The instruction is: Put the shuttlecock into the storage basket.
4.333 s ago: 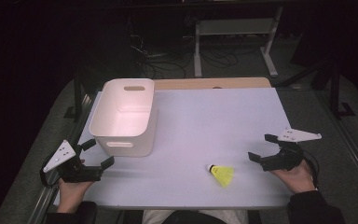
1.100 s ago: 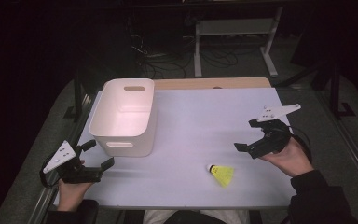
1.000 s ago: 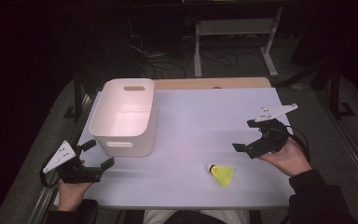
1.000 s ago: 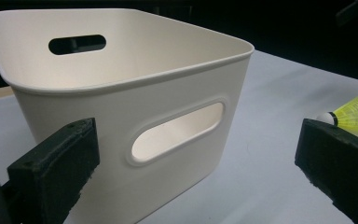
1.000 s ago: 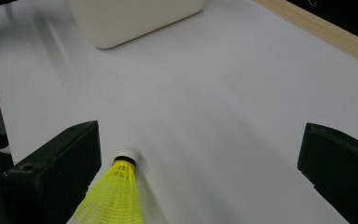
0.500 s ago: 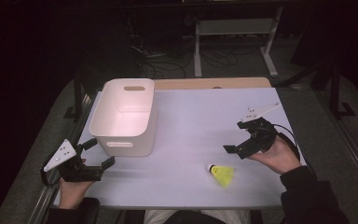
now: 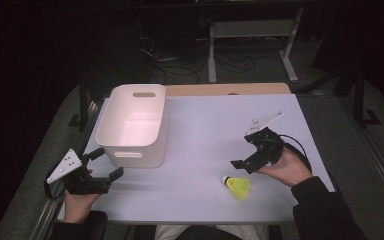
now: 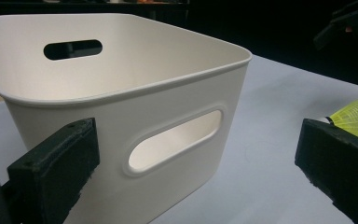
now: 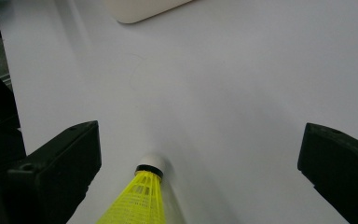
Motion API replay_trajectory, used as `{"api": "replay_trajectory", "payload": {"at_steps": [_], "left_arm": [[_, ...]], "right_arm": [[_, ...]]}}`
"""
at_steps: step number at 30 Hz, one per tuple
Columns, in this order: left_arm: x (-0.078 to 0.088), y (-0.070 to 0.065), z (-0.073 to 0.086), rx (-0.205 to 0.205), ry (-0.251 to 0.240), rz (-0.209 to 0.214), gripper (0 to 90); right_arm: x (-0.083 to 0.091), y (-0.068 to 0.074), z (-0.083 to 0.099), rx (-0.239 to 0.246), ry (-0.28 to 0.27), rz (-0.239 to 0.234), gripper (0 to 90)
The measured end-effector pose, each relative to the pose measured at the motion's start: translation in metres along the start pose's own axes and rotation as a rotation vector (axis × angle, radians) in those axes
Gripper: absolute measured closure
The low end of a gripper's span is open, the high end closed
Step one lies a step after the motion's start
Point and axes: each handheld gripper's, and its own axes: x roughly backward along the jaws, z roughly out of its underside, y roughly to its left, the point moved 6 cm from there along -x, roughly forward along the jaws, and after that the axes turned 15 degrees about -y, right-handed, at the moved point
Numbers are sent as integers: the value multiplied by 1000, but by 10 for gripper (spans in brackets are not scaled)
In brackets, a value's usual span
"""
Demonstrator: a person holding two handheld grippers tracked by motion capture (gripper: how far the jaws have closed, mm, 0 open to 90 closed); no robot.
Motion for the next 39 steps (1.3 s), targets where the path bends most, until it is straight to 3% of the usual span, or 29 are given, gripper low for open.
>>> {"api": "replay_trajectory", "payload": {"at_steps": [39], "left_arm": [[2, -1, -1, 4, -3, -2, 0]], "right_arm": [[-48, 22, 17, 1, 172, -109, 0]]}}
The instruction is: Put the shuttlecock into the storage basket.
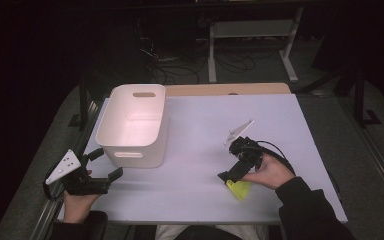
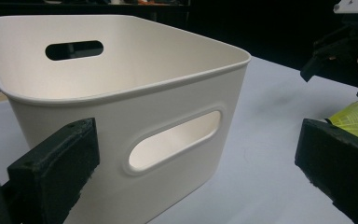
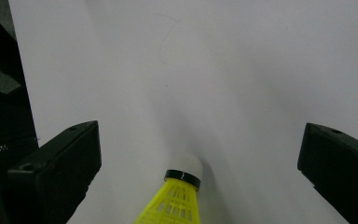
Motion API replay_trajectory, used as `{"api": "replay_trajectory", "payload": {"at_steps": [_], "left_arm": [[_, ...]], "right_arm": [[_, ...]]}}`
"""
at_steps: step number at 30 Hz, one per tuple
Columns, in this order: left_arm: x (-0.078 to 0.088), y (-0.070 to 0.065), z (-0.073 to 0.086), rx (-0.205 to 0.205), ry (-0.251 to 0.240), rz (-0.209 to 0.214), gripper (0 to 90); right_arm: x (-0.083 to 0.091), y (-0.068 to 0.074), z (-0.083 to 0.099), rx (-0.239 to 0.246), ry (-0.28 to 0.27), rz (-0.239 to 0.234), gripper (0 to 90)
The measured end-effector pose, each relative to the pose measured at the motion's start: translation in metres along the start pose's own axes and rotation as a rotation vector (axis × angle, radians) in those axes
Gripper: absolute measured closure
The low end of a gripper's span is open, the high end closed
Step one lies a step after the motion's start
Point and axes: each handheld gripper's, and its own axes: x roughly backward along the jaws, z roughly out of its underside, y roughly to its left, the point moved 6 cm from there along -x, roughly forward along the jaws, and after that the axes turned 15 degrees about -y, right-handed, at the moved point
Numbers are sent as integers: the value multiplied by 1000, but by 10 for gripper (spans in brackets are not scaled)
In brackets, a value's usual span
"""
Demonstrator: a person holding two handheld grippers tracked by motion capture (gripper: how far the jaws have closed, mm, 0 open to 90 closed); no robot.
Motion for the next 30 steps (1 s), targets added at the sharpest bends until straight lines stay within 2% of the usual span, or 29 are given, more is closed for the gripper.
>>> {"api": "replay_trajectory", "payload": {"at_steps": [12, 13, 24, 28, 30], "left_arm": [[0, 0, 0, 1, 0, 1, 0], [0, 0, 0, -1, 1, 3, 0], [0, 0, 0, -1, 1, 4, 0], [0, 0, 0, -2, 1, 4, 0], [0, 0, 0, -1, 1, 4, 0]], "right_arm": [[-17, 6, 9, -9, 74, -38, 0], [-21, 6, 13, -11, 101, -41, 0], [-29, 7, 20, -13, 144, -41, 0], [-29, 7, 21, -10, 161, -42, 41], [-31, 7, 23, -4, 177, -36, 90]]}}
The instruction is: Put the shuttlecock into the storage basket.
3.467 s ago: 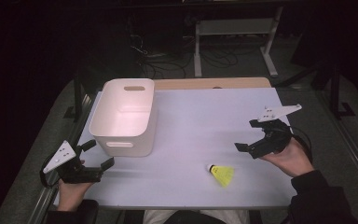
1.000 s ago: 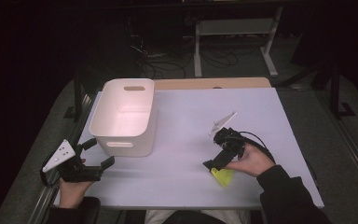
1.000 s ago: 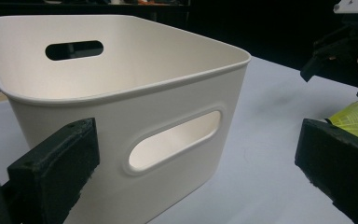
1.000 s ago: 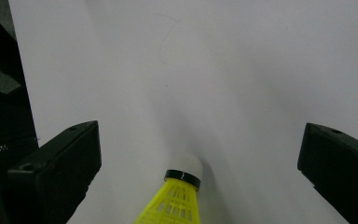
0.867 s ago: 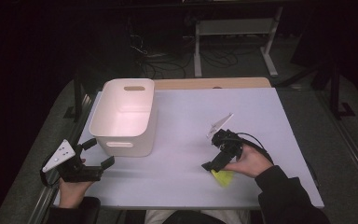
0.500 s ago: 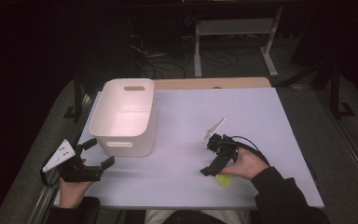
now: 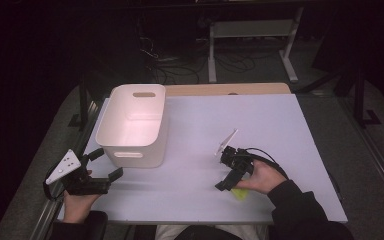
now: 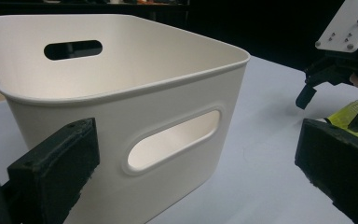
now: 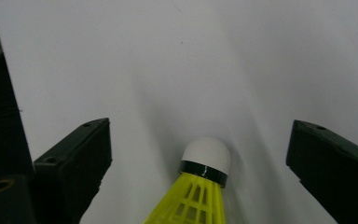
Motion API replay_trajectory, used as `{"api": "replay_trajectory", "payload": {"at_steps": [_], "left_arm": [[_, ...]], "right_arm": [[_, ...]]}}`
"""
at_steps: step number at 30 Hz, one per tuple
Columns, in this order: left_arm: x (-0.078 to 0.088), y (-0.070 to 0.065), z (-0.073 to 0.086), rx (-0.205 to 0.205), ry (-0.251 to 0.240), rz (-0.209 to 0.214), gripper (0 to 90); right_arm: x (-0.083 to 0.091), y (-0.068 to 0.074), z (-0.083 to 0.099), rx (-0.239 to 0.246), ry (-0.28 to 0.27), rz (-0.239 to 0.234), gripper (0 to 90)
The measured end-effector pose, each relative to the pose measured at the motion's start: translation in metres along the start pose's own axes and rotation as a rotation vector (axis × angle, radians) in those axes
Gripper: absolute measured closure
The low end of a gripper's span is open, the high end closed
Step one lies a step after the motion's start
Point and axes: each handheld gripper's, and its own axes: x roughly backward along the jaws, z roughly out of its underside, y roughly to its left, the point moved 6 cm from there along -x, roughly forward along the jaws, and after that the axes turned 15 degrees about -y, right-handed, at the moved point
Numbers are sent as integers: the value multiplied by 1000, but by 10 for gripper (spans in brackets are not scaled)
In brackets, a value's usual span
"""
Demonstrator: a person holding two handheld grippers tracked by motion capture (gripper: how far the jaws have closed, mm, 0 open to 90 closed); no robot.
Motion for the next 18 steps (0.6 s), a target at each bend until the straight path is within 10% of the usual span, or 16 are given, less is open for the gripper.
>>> {"api": "replay_trajectory", "payload": {"at_steps": [18], "left_arm": [[0, 0, 0, 0, 0, 1, 0]], "right_arm": [[-5, -2, 6, -57, 84, 17, 428]]}}
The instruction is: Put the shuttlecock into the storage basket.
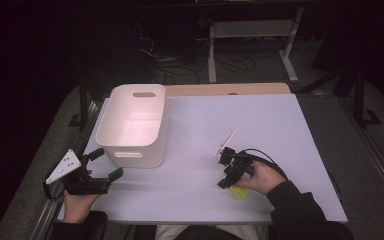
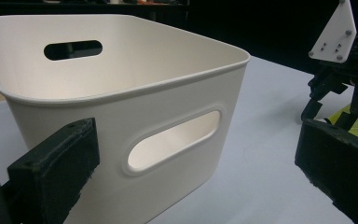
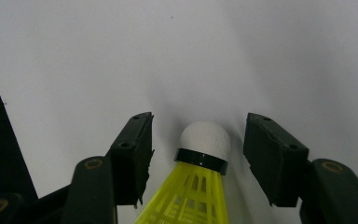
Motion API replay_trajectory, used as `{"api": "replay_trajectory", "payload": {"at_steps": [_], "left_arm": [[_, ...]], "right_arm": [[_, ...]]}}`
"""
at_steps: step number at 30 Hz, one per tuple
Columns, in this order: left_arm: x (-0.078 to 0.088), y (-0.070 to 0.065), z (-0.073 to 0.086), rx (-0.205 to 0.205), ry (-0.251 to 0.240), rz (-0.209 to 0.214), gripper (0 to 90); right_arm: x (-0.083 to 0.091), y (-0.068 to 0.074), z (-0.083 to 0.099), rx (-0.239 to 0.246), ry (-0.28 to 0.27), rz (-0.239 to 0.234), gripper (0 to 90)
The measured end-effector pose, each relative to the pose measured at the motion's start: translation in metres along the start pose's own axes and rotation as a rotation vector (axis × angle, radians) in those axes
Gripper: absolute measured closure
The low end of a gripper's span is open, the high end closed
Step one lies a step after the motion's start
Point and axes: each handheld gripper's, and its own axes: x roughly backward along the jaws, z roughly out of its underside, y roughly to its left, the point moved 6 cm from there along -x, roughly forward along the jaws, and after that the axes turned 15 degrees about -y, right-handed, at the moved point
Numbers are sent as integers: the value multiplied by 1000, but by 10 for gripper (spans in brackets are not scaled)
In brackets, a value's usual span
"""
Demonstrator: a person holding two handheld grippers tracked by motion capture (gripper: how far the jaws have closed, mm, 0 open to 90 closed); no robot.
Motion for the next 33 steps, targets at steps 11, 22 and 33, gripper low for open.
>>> {"api": "replay_trajectory", "payload": {"at_steps": [11, 22, 33], "left_arm": [[0, 0, 0, 0, 1, -1, 0], [0, 0, 0, -3, 2, 0, 0], [0, 0, 0, -3, 2, -1, 0]], "right_arm": [[2, -3, -1, -26, -5, -2, 612], [3, -2, -2, -27, -3, -10, 629], [12, -3, -6, -24, -32, -3, 634]]}}
